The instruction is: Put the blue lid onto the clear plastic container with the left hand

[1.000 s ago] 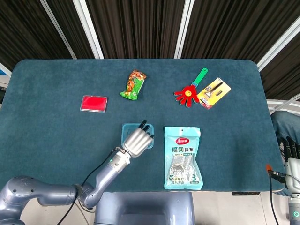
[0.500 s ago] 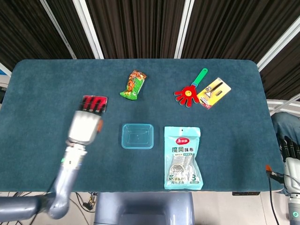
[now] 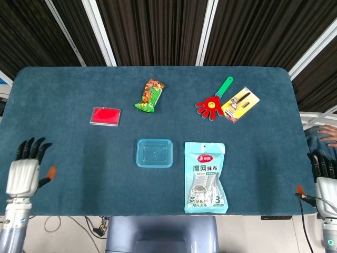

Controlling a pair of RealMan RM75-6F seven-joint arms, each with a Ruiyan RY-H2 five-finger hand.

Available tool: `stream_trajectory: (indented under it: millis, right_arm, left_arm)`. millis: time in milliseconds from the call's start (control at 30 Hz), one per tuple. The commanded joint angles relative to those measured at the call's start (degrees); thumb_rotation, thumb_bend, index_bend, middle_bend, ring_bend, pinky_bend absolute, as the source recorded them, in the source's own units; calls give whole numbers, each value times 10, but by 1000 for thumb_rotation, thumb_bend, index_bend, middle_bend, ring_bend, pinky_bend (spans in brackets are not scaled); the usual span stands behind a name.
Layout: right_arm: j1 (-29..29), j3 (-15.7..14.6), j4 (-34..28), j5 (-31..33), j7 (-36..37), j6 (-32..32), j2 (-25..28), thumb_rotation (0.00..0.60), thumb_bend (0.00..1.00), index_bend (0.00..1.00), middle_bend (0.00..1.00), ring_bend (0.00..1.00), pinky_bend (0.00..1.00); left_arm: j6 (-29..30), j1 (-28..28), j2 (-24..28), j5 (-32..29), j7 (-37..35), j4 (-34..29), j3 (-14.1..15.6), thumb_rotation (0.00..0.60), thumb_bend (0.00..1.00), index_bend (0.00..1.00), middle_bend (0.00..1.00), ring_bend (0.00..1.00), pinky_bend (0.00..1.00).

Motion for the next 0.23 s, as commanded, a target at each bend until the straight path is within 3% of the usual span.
stream_trajectory:
  millis: [33, 233]
  right_arm:
    - [1, -4, 2, -8, 1, 1, 3, 600, 338, 0, 15, 0, 0]
    - [1, -7, 3, -14, -1, -1, 2, 600, 339, 0, 15, 0, 0]
  left_arm:
    - [-20, 32, 21, 6, -91, 27, 21, 600, 349, 188, 80, 0, 46]
    - [-7, 48, 26, 33, -116, 50, 5, 600, 349, 183, 79, 0, 44]
